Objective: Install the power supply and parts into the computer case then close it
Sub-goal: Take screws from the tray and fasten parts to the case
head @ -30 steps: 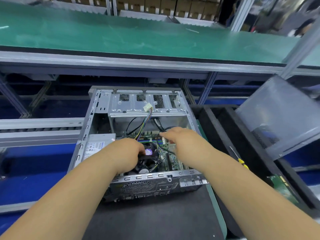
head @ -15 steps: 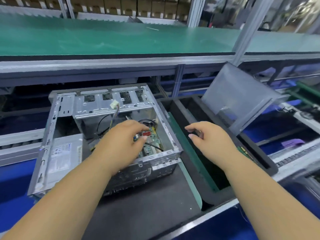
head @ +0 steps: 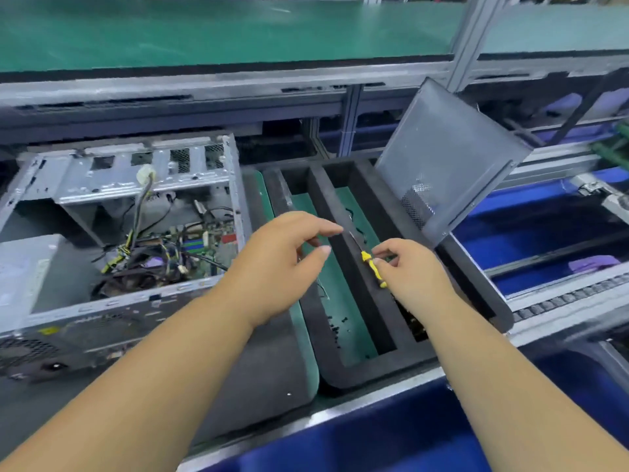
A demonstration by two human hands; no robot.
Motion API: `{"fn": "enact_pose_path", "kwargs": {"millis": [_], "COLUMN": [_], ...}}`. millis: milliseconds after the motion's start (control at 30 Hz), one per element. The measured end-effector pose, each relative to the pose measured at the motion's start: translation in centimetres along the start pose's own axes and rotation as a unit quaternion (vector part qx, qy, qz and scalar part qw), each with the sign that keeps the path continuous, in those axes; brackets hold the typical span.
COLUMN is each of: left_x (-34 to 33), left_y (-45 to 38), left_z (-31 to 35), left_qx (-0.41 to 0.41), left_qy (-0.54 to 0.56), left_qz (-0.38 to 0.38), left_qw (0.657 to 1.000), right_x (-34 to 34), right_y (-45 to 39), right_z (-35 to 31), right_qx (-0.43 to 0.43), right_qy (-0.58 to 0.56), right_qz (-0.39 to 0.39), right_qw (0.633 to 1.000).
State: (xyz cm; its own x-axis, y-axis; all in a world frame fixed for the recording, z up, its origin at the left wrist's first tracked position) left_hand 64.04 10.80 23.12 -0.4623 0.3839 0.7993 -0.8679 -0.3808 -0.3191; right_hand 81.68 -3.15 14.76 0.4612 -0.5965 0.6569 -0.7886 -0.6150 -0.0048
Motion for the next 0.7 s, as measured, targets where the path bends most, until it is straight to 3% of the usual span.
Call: {"fn": "enact_pose_path", "kwargs": {"millis": [133,300,400,567,700], "left_x": [-6.0,-13.2,-15.9,-17.4,-17.4], "left_y": [-0.3,1.0,2.0,2.7,2.8], "left_z": [-0.1,-5.4,-7.6,-9.1,-9.7], "left_qx": [0.007,0.133,0.15,0.168,0.181], "left_qy": [0.003,-0.046,-0.113,-0.154,-0.159], "left_qz": [-0.032,-0.077,-0.092,-0.052,-0.034], "left_qw": [0.999,0.987,0.978,0.972,0.97], "right_x": [-1.2,-3.8,-5.9,-6.9,-7.5], "right_y": [-1.5,-2.1,-1.7,-1.5,-1.5], "right_z": [4.1,6.5,7.4,8.5,8.7], "right_qx": [-0.006,0.052,0.096,0.138,0.173], "right_qy": [0.034,0.173,0.229,0.187,0.151], "right_qz": [-0.029,-0.021,-0.024,0.042,0.046], "right_qw": [0.999,0.983,0.968,0.972,0.972]}}
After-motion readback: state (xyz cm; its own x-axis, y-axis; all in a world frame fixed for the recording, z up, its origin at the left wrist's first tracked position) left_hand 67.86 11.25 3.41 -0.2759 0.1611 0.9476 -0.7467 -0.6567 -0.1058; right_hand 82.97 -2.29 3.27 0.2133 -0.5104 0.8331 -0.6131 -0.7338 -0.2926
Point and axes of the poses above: each hand's wrist, its own y-axis away from the middle knuckle, its own x-axis out of the back of the hand, z = x × y, the point moved 5 cm from there along -y, towards the middle knuckle, and after that the axes turned 12 degrees about -y, right-handed, at the moved point
